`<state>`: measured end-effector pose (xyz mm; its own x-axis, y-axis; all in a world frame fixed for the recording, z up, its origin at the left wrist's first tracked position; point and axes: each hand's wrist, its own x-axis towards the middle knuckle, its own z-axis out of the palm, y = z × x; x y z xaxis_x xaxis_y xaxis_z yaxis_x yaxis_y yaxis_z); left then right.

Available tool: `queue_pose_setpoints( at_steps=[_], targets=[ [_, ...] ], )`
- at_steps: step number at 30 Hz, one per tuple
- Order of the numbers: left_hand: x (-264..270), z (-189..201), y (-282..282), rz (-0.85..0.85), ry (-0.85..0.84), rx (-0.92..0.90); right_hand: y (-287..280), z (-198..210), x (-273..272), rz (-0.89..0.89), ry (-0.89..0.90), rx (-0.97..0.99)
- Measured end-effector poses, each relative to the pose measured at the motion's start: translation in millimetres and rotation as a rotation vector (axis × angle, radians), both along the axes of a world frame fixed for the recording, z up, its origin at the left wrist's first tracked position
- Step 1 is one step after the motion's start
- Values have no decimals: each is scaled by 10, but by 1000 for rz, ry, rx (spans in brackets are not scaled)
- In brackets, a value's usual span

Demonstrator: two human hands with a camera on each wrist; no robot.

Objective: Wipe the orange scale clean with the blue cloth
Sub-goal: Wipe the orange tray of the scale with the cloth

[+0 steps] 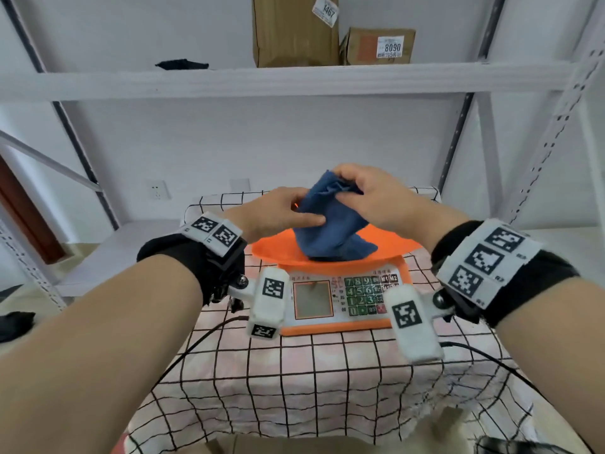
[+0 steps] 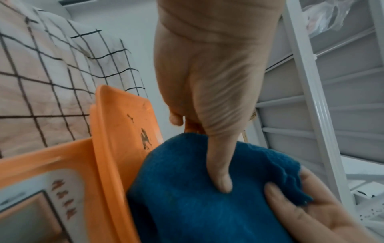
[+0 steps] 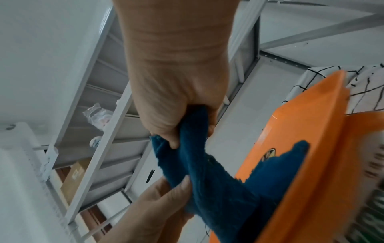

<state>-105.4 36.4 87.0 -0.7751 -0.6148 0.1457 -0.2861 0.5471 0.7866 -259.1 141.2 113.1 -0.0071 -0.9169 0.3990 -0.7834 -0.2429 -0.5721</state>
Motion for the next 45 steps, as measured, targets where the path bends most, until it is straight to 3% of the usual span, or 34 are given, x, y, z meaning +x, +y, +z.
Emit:
queue_pose_setpoints(
  at_steps=[3,5,7,9,11,13,18,23,26,33,39,45],
  targets=[
    [-83,-12,-100,170,55,-138,-216,-47,-192,-165,-55,-4],
    [-123,-88,-175,253,-57,-190,-317,-179,-344,-387,186,157],
    [-116,-204,-293,354,-186,-232,-334,-313,-366,-478,419,224],
    [-74,-278,-411,491,-247,-289,-362,-438,-271,-332,424,196],
    [-12,-336,-491,619,-314,-324,-376,-572,-116,-136,387,313],
    [64,-416,-549,692,-357,-274,-377,-695,-24,-84,386,394],
    [207,-702,-673,635,-166,5,-366,-676,-283,-173,435,375],
    [240,-707,-637,545,-63,56,-495,-586,-408,-354,400,459],
    [248,-702,-657,534,-65,65,-521,-588,-306,-342,330,415],
    [163,-658,-787,583,-116,79,-390,-626,-192,-75,482,312],
    [101,-634,-905,623,-104,105,-738,-525,-648,-312,713,558],
    [40,-633,-1082,657,-40,238,-917,-504,-605,-257,517,495]
  ],
)
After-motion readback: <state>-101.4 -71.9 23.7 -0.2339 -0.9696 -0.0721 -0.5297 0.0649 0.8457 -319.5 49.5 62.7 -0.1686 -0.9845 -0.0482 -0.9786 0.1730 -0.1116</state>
